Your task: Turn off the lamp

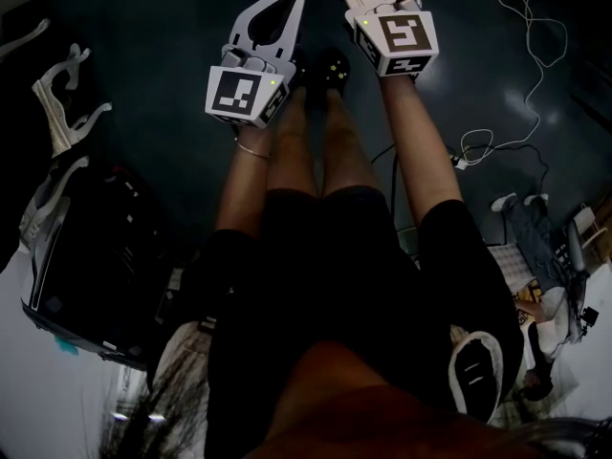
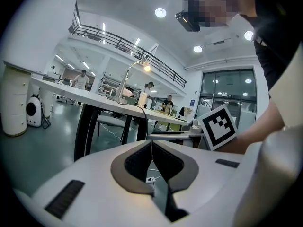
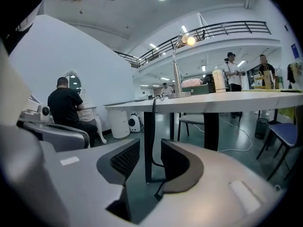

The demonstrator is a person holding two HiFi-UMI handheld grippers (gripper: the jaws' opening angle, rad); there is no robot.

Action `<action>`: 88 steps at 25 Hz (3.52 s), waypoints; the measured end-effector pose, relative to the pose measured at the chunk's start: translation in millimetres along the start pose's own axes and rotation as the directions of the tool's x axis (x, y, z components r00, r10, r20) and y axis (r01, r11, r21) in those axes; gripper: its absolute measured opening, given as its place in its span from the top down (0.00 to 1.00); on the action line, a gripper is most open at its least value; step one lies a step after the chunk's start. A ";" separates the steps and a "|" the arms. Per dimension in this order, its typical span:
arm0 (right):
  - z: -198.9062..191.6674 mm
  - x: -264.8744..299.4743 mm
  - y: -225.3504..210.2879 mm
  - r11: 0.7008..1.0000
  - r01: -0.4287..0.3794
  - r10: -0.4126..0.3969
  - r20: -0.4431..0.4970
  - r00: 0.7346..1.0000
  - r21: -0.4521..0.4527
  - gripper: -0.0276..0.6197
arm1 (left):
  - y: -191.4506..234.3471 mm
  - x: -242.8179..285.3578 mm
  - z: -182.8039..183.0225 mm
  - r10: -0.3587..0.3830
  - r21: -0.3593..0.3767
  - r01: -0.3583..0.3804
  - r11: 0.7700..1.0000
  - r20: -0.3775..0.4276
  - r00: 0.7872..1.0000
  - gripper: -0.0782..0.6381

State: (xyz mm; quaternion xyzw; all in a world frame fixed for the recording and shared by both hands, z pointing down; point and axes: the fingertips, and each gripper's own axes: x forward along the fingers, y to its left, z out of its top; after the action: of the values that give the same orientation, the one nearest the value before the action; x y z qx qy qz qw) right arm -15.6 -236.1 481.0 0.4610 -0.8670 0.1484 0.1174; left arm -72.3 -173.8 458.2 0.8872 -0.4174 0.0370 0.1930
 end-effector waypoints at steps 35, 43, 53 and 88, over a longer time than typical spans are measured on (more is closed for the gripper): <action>5.0 -8.0 -3.7 0.982 -0.112 0.110 0.019 0.994 0.152 0.94 | 18.0 -5.4 -17.5 0.052 0.018 -0.051 0.999 -0.045 0.998 0.88; 24.8 -18.8 4.2 0.972 -0.168 0.161 0.053 0.986 0.164 0.94 | 20.9 -1.7 -17.2 0.037 0.043 -0.036 0.998 -0.021 0.999 0.88; 55.2 -31.0 18.7 0.956 -0.229 0.207 0.131 0.969 0.184 0.94 | 16.5 8.0 -23.9 0.015 0.049 -0.012 0.999 -0.052 0.999 0.88; 107.4 -59.2 52.1 0.799 -0.524 0.443 0.300 0.845 0.296 0.93 | 21.7 65.2 -44.7 -0.116 0.103 0.141 0.985 -0.217 0.969 0.78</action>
State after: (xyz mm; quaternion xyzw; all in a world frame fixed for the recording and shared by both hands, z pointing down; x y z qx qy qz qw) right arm -33.8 -202.4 353.4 0.2501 -0.9201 0.2815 -0.1075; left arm -42.1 -217.0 521.0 0.9134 -0.3332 0.1424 0.1856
